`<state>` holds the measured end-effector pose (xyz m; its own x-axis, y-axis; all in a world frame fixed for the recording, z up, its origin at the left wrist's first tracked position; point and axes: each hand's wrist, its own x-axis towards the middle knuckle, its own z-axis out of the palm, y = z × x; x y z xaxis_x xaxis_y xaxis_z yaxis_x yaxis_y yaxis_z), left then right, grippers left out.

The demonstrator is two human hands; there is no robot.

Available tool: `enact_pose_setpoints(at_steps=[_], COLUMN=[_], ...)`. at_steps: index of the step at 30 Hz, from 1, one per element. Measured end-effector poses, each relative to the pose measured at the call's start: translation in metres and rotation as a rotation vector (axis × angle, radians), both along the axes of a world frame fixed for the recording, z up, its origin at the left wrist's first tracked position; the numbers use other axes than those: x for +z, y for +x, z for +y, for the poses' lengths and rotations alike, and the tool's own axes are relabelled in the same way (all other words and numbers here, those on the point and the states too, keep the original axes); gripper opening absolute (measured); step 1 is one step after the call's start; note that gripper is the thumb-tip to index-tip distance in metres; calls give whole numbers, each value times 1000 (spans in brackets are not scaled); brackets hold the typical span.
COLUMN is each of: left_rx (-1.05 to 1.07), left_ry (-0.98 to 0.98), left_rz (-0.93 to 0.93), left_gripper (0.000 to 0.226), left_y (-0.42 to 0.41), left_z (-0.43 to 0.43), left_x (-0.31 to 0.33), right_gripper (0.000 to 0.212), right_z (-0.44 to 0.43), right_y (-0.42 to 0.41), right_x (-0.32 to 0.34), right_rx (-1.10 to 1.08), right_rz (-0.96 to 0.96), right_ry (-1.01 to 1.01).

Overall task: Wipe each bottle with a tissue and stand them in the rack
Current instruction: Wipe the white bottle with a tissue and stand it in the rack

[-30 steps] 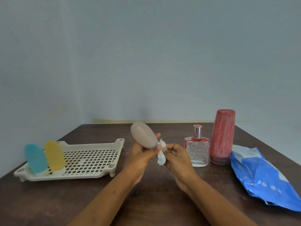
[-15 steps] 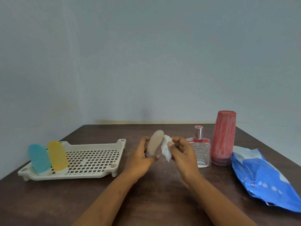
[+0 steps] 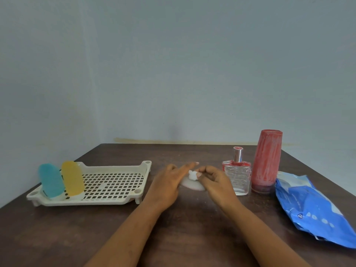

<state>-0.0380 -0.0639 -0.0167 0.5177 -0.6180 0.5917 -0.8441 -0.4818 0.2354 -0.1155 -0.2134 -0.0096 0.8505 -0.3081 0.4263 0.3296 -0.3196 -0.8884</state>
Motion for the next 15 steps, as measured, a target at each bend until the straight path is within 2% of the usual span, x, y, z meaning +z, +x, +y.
enact_pose_setpoints(at_steps=[3, 4, 15], left_rx=[-11, -12, 55], left_ry=[65, 71, 142], left_rz=[-48, -55, -84], left_gripper=[82, 82, 70], left_y=[-2, -3, -8], left_z=[0, 0, -5], left_x=[1, 2, 9], right_gripper=[15, 16, 21], right_z=[2, 3, 12], right_y=[0, 0, -9], right_x=[-4, -4, 1], right_rx=[-57, -80, -52], right_rz=[1, -20, -168], right_ry=[-446, -524, -816])
